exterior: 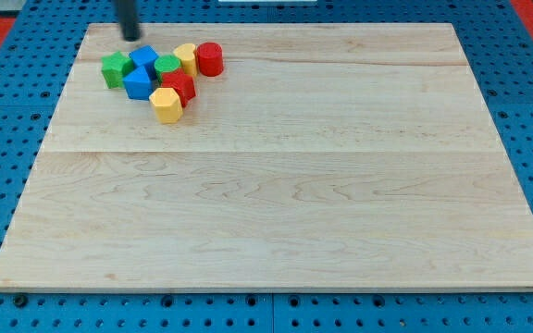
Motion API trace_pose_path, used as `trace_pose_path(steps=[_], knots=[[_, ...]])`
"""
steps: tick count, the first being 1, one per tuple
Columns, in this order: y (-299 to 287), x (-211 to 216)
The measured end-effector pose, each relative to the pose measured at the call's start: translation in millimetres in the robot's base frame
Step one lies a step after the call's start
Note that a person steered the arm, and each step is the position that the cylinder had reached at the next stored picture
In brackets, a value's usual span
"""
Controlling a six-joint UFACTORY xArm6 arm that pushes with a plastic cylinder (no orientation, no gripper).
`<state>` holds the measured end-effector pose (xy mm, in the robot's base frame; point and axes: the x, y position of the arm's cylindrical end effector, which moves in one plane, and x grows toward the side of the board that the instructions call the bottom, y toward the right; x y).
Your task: Move the green star to the left of the green circle
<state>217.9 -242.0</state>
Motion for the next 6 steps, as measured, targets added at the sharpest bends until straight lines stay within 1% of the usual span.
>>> trace_pose_path(steps=[1, 2, 3, 4, 5, 6], knots=[[2.2, 18.1], [-16.5, 30.6], [-24.0, 56.8], [2.2, 66.2], [41.5, 66.9], [55.1, 61.1]])
